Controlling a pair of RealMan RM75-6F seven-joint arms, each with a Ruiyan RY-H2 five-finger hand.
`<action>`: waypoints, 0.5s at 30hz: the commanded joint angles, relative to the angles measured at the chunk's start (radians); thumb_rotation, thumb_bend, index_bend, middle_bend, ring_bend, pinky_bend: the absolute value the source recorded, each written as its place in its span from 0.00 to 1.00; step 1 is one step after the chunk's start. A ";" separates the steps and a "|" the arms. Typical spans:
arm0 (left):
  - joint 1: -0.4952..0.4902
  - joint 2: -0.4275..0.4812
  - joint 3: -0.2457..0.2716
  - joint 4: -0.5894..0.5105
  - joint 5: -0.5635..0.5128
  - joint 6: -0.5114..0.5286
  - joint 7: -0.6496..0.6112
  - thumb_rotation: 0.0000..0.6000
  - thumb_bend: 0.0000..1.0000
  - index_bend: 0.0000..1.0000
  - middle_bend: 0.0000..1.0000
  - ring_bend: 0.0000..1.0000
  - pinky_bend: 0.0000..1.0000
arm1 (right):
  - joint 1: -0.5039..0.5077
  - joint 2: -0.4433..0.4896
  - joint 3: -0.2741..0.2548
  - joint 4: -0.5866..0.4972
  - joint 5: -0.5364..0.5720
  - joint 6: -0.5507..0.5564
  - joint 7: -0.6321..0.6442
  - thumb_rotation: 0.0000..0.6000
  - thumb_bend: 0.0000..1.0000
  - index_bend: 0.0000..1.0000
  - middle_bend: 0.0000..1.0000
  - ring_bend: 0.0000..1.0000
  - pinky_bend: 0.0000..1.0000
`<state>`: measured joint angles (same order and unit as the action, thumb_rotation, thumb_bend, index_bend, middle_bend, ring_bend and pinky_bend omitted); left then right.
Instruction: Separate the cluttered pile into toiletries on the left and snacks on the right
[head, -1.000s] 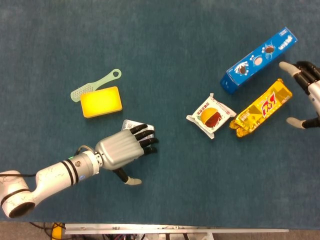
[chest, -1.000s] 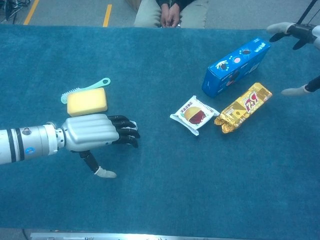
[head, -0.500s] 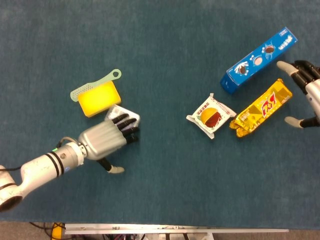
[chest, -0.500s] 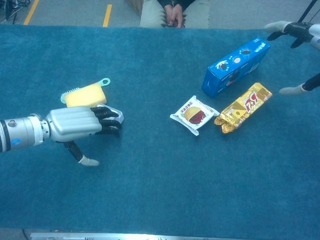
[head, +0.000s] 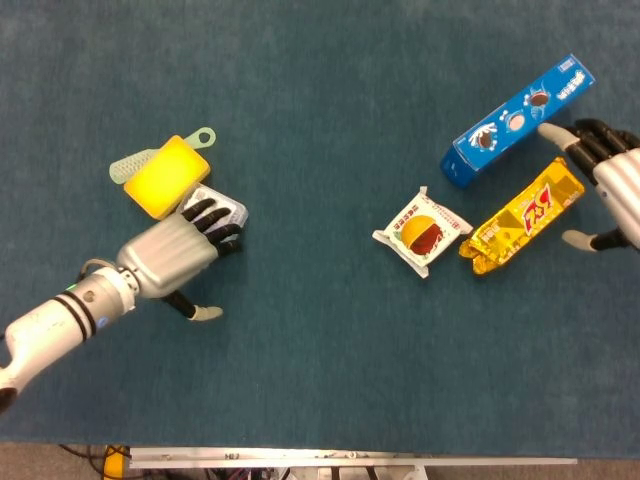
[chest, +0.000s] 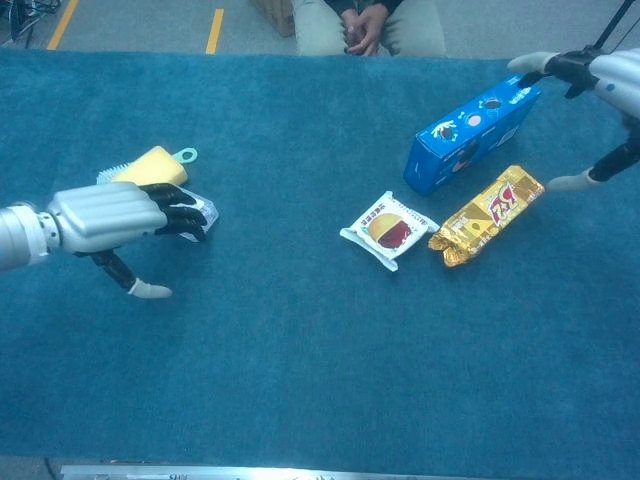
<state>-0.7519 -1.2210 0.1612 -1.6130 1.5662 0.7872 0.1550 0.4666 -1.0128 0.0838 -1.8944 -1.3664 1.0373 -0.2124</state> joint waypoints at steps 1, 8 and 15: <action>0.020 0.057 -0.012 -0.054 -0.020 0.038 -0.004 0.41 0.18 0.17 0.10 0.02 0.04 | 0.042 -0.022 0.021 0.037 0.036 -0.043 -0.040 1.00 0.00 0.08 0.20 0.12 0.25; 0.063 0.142 -0.041 -0.131 -0.055 0.117 -0.053 0.41 0.19 0.17 0.10 0.02 0.04 | 0.142 -0.095 0.061 0.142 0.114 -0.134 -0.127 1.00 0.00 0.08 0.20 0.12 0.26; 0.124 0.194 -0.067 -0.151 -0.094 0.201 -0.095 0.41 0.18 0.17 0.10 0.02 0.04 | 0.250 -0.184 0.075 0.261 0.164 -0.223 -0.223 1.00 0.00 0.08 0.20 0.12 0.26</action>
<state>-0.6406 -1.0381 0.1002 -1.7586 1.4821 0.9755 0.0724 0.6933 -1.1722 0.1541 -1.6621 -1.2182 0.8381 -0.4102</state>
